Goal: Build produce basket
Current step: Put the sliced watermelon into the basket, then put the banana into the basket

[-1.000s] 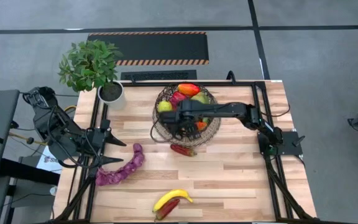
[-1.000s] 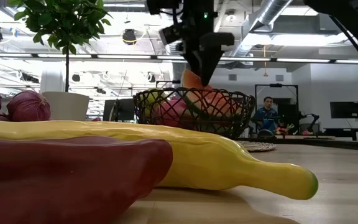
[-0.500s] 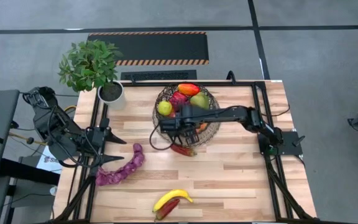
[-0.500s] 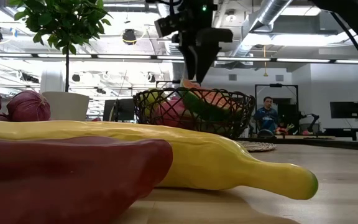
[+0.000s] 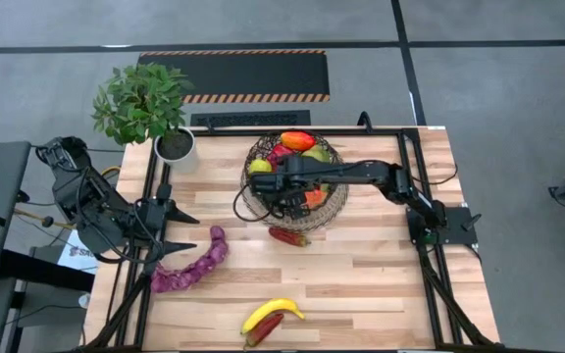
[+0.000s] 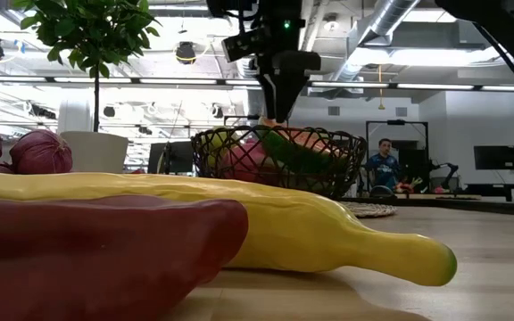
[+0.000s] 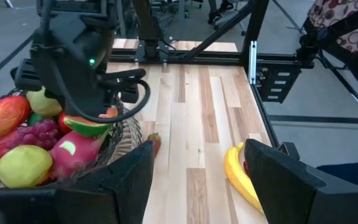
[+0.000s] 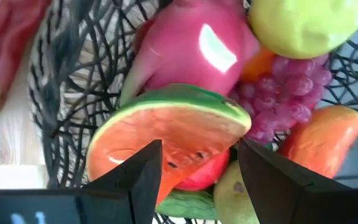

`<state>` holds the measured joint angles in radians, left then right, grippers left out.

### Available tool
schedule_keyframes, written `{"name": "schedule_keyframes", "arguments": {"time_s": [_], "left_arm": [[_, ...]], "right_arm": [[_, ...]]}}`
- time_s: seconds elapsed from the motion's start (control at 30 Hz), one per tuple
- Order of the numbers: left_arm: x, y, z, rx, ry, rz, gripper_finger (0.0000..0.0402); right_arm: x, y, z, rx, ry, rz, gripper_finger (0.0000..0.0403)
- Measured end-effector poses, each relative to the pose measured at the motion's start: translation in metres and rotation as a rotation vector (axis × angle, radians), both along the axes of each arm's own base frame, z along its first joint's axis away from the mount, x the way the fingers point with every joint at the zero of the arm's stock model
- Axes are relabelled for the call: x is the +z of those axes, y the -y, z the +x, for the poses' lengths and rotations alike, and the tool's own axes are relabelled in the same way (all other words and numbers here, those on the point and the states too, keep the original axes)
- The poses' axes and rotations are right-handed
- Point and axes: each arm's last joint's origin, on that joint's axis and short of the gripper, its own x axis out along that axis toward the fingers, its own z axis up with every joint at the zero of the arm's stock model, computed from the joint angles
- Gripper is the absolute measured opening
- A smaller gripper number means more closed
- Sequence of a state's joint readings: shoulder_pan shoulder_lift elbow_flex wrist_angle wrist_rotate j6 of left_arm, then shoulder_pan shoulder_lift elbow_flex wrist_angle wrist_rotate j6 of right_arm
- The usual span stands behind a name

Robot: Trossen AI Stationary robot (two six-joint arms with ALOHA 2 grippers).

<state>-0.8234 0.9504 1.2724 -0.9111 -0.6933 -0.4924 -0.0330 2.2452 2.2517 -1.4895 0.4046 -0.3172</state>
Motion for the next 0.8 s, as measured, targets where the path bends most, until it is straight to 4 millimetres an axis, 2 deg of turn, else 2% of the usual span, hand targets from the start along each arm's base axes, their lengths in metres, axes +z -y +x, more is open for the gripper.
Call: {"name": "schedule_keyframes", "arguments": {"time_s": [0.13,0.33,0.63,0.8], "left_arm": [[-0.001,-0.001,-0.001,0.002,-0.014,0.012,0.0237],[-0.002,-0.001,-0.001,0.004,-0.015,0.011,0.0237],[-0.002,-0.001,-0.001,0.009,-0.014,0.001,0.0237],[-0.003,-0.002,-0.002,0.018,-0.028,0.003,0.0237]], "right_arm": [[0.0,-0.004,0.004,0.051,0.026,0.078,0.023],[-0.001,-0.017,0.005,0.119,0.018,0.083,0.023],[-0.001,-0.007,0.004,0.046,0.034,0.088,0.023],[0.007,-0.019,-0.004,0.011,0.018,0.094,0.023]]}}
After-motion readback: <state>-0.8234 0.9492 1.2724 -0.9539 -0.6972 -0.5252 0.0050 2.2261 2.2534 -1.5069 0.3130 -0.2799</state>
